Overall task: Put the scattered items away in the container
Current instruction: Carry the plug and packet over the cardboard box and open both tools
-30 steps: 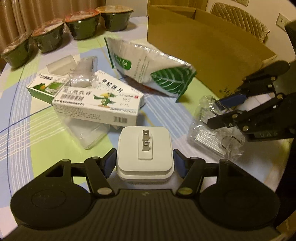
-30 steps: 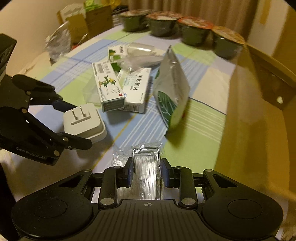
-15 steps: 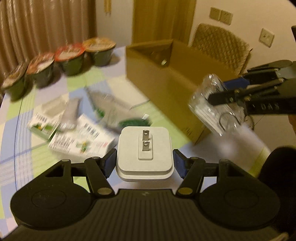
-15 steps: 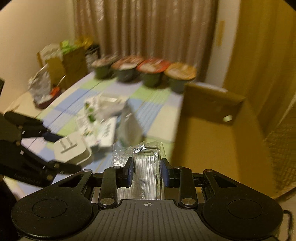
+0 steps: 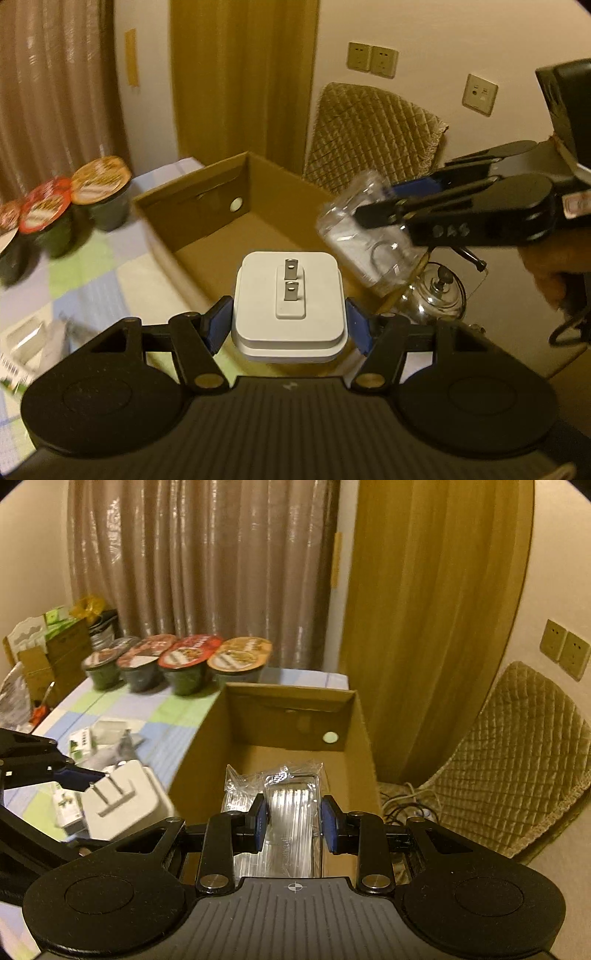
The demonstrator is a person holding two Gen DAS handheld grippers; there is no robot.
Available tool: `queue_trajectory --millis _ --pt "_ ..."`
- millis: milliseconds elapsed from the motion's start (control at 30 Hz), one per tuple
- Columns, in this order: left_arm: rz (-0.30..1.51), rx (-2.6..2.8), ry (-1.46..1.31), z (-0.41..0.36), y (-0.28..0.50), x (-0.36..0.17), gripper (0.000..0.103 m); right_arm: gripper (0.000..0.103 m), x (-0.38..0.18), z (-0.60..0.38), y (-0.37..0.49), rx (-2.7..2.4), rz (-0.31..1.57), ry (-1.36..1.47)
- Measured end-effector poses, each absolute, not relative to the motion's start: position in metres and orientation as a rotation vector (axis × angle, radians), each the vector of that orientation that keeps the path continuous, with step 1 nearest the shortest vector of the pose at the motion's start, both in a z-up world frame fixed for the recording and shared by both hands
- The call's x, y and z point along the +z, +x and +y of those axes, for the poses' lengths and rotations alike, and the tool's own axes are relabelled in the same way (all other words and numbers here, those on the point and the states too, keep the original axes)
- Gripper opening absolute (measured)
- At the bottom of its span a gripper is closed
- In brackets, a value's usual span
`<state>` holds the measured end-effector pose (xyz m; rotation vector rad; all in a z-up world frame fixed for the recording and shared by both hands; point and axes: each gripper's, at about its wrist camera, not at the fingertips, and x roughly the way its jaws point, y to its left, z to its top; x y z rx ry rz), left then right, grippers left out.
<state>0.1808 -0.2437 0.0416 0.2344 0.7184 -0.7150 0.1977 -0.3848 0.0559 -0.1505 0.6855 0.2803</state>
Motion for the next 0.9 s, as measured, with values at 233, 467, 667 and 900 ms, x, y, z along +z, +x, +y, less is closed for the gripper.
queue_trajectory --millis 233,467,667,900 --pt "0.729 -0.717 0.282 -0.274 0.201 0.024 0.060 0.033 0.039 -0.397 0.219 0.270 0.709 -0.146" --pt "0.752 -0.725 0.326 -0.283 0.208 0.004 0.060 0.033 0.015 -0.405 0.230 0.255 0.743 -0.137" --pt "0.768 -0.723 0.327 -0.287 0.211 -0.007 0.060 0.033 0.000 -0.411 0.233 0.251 0.770 -0.133" --pt "0.729 -0.692 0.347 -0.286 0.210 -0.004 0.076 0.033 -0.004 -0.414 0.235 0.244 0.778 -0.132"
